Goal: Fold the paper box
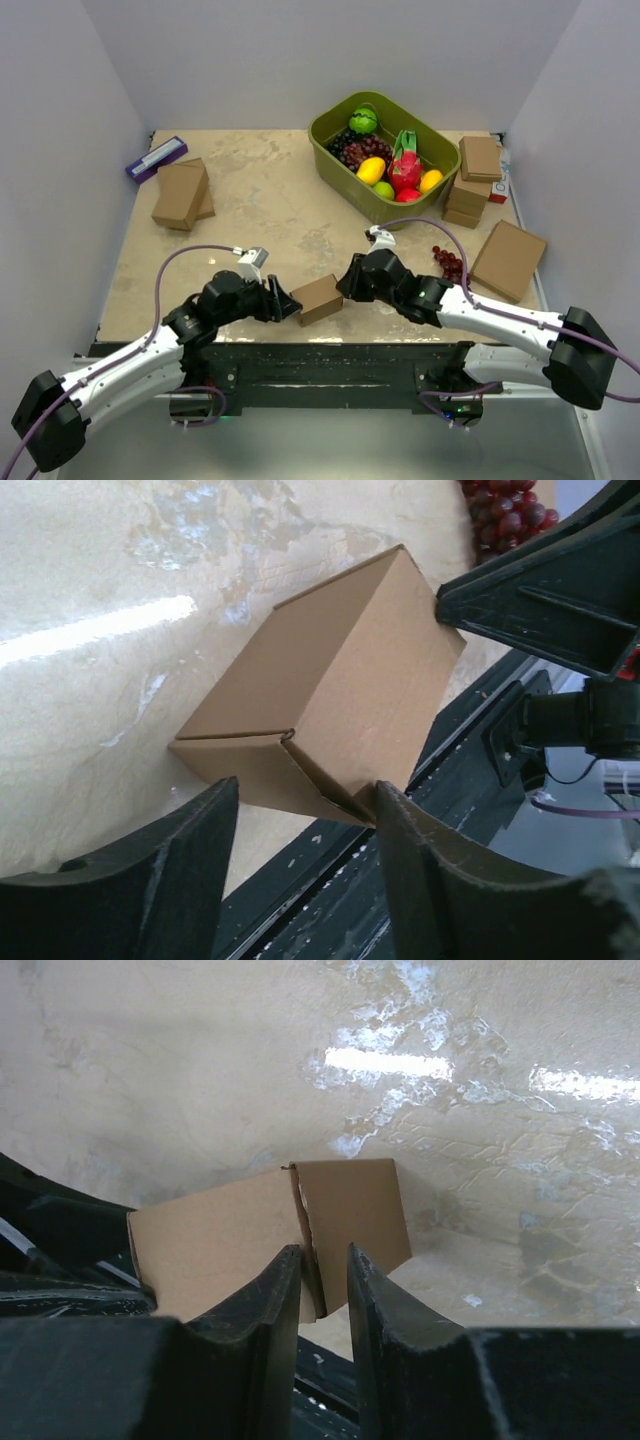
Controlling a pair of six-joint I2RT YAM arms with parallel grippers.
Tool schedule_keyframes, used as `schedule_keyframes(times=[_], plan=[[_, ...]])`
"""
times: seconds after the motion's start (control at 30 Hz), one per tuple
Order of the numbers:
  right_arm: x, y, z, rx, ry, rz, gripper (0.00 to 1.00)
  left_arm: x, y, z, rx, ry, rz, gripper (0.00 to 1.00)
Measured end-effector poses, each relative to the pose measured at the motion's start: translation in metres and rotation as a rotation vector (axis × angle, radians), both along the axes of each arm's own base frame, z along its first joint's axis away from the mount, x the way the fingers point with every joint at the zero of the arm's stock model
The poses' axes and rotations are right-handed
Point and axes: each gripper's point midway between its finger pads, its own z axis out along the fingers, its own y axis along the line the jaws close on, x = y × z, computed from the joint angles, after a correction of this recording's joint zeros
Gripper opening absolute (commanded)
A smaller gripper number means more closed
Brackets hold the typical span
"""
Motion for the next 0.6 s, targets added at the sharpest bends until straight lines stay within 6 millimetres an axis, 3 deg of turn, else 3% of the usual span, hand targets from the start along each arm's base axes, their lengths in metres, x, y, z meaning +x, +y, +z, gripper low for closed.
schedule_keyframes(times=[0.2,0.4,0.6], plan=[[-0.001,0.001,-0.001,0.040,-0.004,-0.004,0.21,-0.001,-0.007,0.001,-0.047,-0.009,-0.019,0.41],[-0.002,0.003,0.001,0.090,-0.024,0.007,0.11,0.002,-0.010,0.001,-0.089,-0.046,-0.016,0.37],[0.002,-0.005,0.003,0.081,-0.075,0.009,0.08,0.017,-0.018,0.003,-0.101,-0.130,-0.015,0.36]])
